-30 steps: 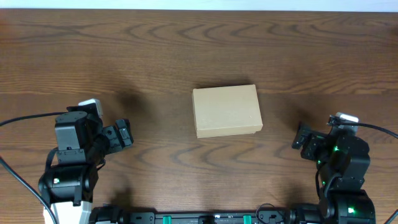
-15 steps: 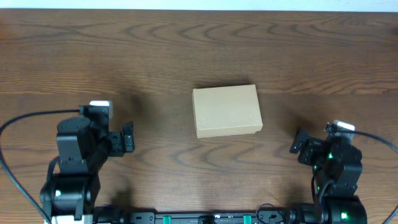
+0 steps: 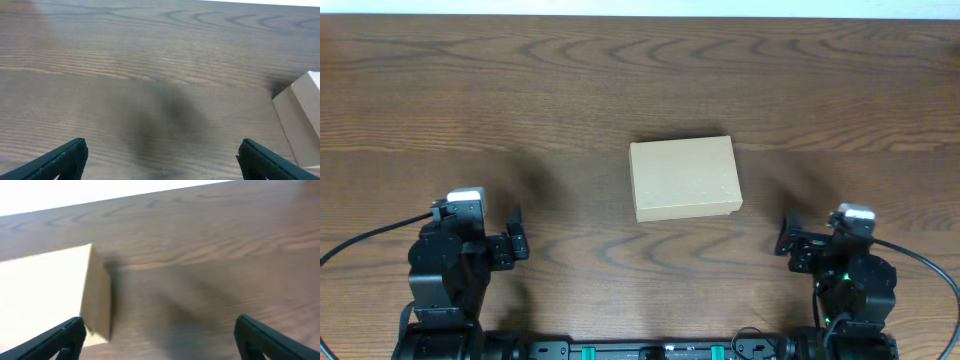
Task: Pack container
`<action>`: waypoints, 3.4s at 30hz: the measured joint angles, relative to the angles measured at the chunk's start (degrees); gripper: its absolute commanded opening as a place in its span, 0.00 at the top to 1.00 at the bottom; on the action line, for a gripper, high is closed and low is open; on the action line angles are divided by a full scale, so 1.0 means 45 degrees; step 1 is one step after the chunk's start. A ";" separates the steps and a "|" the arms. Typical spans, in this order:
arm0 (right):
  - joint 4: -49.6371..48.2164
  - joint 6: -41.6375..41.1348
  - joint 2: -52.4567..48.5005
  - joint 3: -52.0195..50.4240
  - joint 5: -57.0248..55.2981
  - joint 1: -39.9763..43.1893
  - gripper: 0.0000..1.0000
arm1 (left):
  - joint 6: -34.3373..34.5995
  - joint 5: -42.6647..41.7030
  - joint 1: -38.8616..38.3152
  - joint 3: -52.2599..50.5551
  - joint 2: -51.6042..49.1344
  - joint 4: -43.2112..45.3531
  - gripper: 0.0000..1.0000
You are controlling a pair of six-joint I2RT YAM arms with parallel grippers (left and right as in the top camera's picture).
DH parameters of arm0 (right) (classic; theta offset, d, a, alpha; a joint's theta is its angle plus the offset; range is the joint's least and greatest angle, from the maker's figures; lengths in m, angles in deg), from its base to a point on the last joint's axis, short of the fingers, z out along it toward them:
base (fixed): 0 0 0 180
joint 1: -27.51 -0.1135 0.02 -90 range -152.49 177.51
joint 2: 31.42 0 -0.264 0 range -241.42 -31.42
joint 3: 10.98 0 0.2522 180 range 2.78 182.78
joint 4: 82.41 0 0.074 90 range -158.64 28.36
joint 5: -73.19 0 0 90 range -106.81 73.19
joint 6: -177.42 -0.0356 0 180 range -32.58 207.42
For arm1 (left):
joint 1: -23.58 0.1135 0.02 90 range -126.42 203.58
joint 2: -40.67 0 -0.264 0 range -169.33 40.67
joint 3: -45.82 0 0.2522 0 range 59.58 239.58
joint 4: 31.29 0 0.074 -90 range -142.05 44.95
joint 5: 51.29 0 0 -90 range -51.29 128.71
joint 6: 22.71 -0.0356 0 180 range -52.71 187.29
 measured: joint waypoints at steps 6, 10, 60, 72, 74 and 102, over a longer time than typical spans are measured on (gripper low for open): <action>-0.0321 0.0369 0.0015 -0.0248 0.0680 0.0000 0.01 | 0.0000 0.0117 0.0000 0.0000 0.0000 -0.0015 0.05; -0.0384 0.0384 0.0015 -0.0248 0.0865 0.0000 0.01 | 0.0000 0.0121 0.0000 0.0000 0.0000 -0.0359 0.04; -0.3555 0.3968 0.3021 -0.2234 0.0709 -0.1763 0.01 | 0.0000 0.0126 0.0000 -0.0083 0.0000 -0.3662 0.05; -0.6305 0.3978 0.3026 -0.3866 0.0636 -0.1758 0.01 | 0.0000 0.0126 0.0000 -0.0083 0.0000 -0.3662 0.05; -0.5979 0.3973 0.3026 -0.3905 0.0602 -0.1724 0.01 | 0.0000 0.0126 0.0000 -0.0083 0.0000 -0.3662 0.05; -0.5202 0.3866 0.3026 -0.4090 0.0257 -0.1365 0.01 | 0.0000 0.0126 0.0000 -0.0083 0.0000 -0.3667 0.05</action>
